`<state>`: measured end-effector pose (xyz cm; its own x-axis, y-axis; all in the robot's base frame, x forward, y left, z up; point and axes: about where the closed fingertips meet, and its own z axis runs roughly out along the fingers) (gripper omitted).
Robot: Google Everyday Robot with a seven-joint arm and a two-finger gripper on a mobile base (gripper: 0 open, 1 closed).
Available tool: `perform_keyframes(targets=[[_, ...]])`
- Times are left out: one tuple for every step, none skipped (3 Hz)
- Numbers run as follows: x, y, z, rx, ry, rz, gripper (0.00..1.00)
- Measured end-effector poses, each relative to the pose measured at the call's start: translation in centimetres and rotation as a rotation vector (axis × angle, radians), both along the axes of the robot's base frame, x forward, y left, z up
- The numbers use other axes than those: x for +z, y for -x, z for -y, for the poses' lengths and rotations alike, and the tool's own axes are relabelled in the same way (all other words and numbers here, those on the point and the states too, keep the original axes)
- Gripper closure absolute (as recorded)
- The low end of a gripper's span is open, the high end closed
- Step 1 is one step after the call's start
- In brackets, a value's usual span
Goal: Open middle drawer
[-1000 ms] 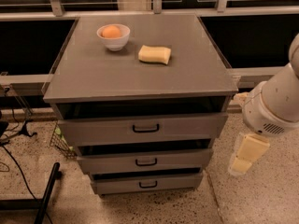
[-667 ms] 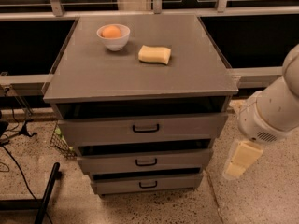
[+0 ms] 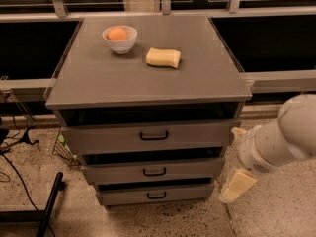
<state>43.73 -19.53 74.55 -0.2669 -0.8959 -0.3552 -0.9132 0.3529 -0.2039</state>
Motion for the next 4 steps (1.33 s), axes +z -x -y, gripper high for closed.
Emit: perform_keyframes(targets=[[-4.3, -1.0, -0.9, -0.011, -0.045, 0.036, 0.00], [-9.4, -2.2, -2.7, -0.012, -0.091, 0.057, 0.00], [-9.3, -2.2, -2.7, -0.011, -0.090, 0.055, 0.00], [-10.9, -2.2, -3.2, -0.003, -0.101, 0.044, 0.00]])
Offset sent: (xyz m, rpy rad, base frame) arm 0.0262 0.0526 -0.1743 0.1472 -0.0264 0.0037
